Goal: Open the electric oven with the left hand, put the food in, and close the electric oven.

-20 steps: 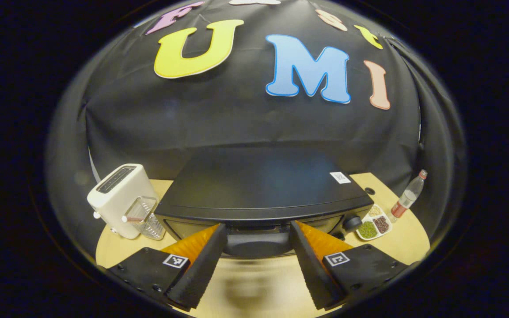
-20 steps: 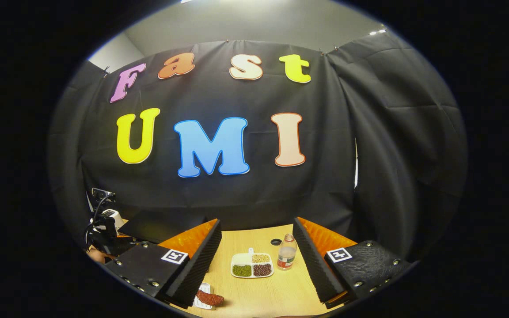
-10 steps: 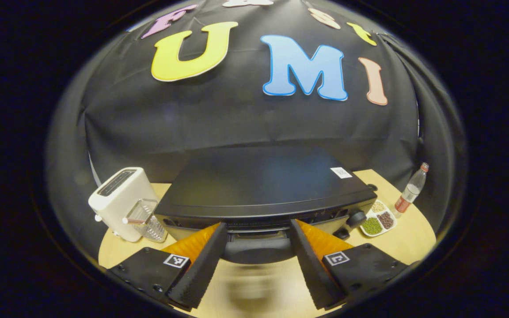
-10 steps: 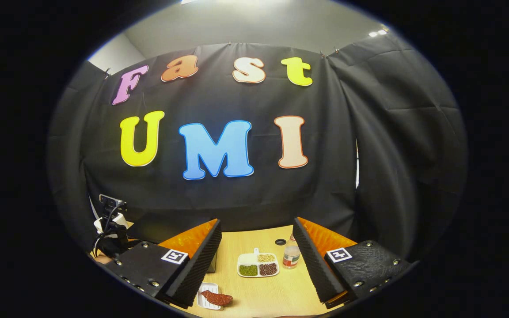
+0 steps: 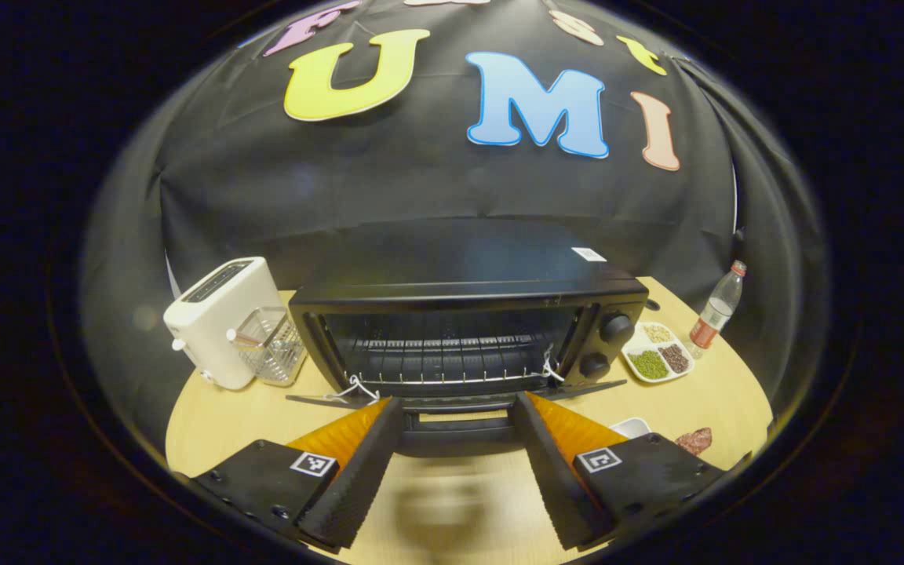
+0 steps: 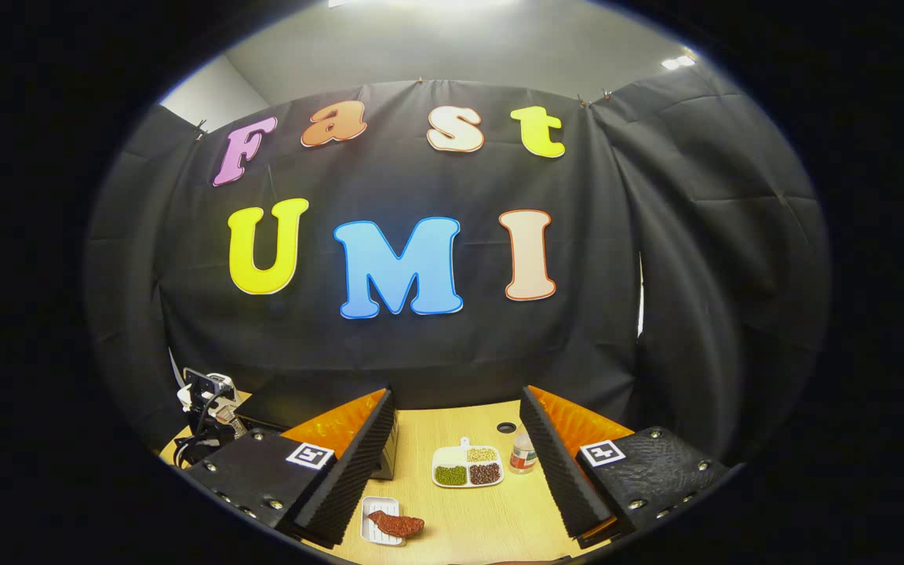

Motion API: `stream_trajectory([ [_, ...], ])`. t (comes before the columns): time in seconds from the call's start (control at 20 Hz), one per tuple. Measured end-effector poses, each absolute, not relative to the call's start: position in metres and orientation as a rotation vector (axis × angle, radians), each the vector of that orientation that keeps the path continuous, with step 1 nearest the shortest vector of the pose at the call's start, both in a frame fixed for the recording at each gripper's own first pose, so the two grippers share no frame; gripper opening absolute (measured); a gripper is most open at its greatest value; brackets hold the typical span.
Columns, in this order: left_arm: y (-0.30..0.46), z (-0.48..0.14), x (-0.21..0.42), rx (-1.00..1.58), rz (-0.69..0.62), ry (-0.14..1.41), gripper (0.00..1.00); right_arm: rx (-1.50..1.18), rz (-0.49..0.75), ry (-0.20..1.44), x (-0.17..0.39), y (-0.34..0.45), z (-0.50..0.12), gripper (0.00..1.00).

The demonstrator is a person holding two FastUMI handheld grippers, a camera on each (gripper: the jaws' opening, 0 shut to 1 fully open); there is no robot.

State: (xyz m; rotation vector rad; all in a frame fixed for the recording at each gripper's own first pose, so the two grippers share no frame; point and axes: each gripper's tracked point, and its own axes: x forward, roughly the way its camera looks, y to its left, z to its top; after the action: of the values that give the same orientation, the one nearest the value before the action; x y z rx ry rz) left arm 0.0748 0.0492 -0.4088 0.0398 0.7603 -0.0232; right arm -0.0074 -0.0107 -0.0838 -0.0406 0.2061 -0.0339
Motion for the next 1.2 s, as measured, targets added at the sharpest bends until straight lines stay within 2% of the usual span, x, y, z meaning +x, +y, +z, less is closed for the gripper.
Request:
stream_trajectory([
  [0.2, 0.048, -0.415, 0.063, 0.028, -0.032, 0.775, 0.95, -0.058, -0.047, 0.211, -0.02, -0.009, -0.085, 0.98],
  [0.25, 0.049, -0.416, 0.059, 0.028, -0.036, 0.775, 0.99, -0.056, -0.05, 0.217, -0.022, -0.008, -0.088, 0.98],
  [0.3, 0.049, -0.418, 0.057, 0.028, -0.041, 0.777, 0.95, -0.052, -0.053, 0.223, -0.026, -0.007, -0.089, 0.98],
  [0.45, 0.048, -0.425, 0.046, 0.038, -0.054, 0.788, 0.99, -0.049, -0.067, 0.238, -0.036, -0.002, -0.095, 0.98],
  [0.5, 0.048, -0.428, 0.041, 0.041, -0.058, 0.796, 0.95, -0.05, -0.069, 0.246, -0.04, 0.001, -0.097, 0.98],
  [0.75, 0.048, -0.449, 0.018, 0.075, -0.106, 0.83, 0.98, -0.066, -0.052, 0.263, -0.06, 0.024, -0.111, 0.98],
  [0.8, 0.048, -0.457, 0.013, 0.068, -0.113, 0.853, 0.94, -0.062, -0.047, 0.269, -0.063, 0.029, -0.114, 0.98],
  [0.85, 0.053, -0.463, 0.007, 0.073, -0.103, 0.874, 0.98, -0.057, -0.042, 0.275, -0.065, 0.031, -0.118, 0.98],
  [0.9, 0.06, -0.464, 0.005, 0.076, -0.085, 0.881, 0.97, -0.053, -0.038, 0.28, -0.067, 0.034, -0.12, 0.99],
  [1.05, 0.066, -0.441, 0.009, 0.014, -0.044, 0.843, 0.96, -0.024, -0.014, 0.284, -0.066, 0.039, -0.124, 0.99],
  [1.15, 0.07, -0.406, 0.018, -0.011, -0.025, 0.776, 0.93, 0.025, 0.002, 0.294, -0.059, 0.04, -0.13, 0.98],
  [1.2, 0.072, -0.383, 0.024, -0.03, -0.012, 0.734, 0.96, 0.048, 0.008, 0.307, -0.056, 0.039, -0.135, 0.98],
])
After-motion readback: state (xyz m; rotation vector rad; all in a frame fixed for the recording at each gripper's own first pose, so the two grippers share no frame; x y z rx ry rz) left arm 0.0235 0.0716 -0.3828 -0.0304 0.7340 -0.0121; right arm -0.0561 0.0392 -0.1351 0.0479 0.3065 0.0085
